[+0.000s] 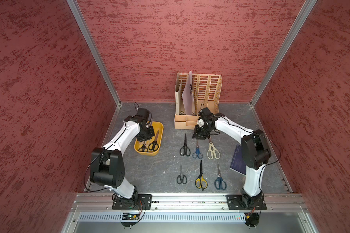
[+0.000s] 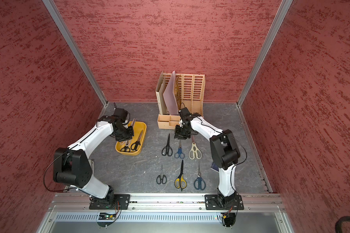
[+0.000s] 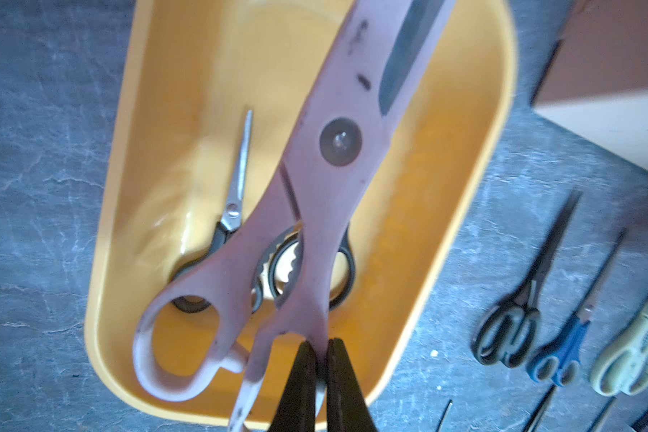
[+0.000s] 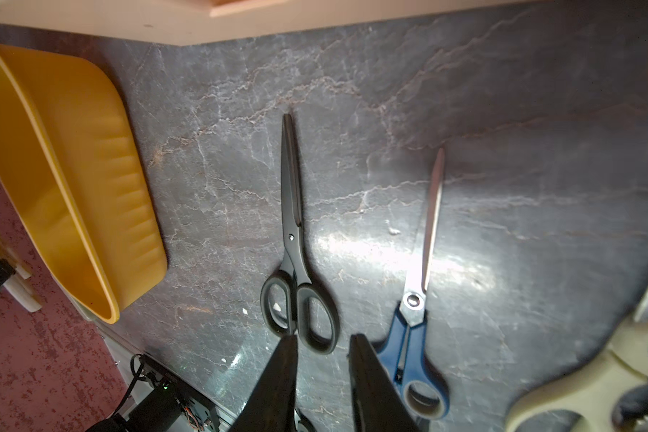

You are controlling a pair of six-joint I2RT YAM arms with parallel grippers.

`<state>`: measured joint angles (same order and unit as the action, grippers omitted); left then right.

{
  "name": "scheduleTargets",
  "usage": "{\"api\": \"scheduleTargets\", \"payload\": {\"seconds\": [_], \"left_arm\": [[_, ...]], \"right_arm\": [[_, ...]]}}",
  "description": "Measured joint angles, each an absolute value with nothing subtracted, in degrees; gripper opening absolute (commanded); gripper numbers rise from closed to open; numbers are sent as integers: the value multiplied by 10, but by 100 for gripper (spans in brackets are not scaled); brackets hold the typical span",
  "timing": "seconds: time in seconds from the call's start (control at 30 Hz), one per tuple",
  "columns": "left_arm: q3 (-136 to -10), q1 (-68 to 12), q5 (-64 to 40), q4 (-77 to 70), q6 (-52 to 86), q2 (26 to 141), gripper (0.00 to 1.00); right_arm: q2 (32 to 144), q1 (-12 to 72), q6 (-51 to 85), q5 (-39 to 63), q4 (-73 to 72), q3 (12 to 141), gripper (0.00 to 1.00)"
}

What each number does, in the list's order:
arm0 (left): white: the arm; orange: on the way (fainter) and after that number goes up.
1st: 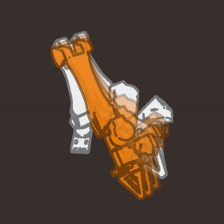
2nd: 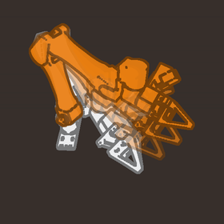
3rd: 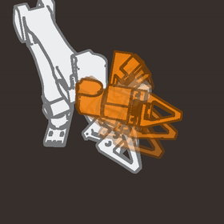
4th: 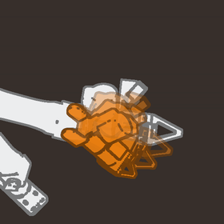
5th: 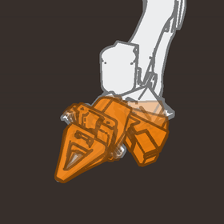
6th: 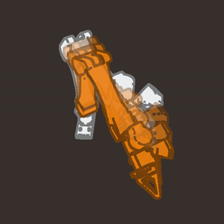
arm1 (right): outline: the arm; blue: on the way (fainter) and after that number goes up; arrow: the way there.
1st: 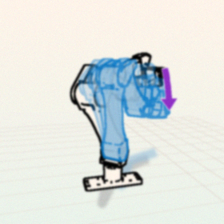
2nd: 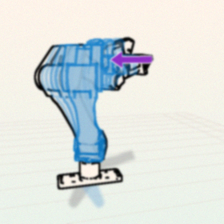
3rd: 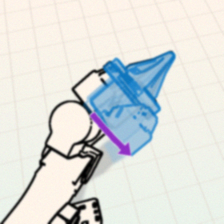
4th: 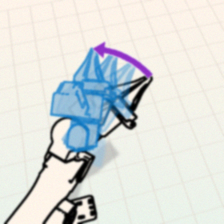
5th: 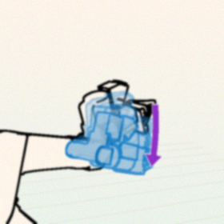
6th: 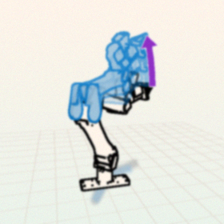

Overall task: Take the scissors out of the storage box
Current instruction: Pick up the scissors from the storage box, then place the scissors at the center of the board.

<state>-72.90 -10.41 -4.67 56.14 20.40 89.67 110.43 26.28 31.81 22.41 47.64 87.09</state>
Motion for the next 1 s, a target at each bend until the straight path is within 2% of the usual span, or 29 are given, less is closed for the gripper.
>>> {"api": "scheduleTargets", "payload": {"seconds": [0.3, 0.5, 0.8, 1.0], "left_arm": [[-732, -248, -66, 558, 269, 879, 0], [-721, -317, -61, 531, 351, 896, 0], [-728, -384, -24, 493, 438, 1021, 0], [-728, -396, 15, 491, 493, 1040, 0]], "right_arm": [[1008, 270, 336, 183, 470, 799, 29], [994, 270, 326, 180, 474, 766, 29], [994, 270, 281, 183, 488, 744, 29], [994, 270, 259, 192, 493, 744, 29]]}}
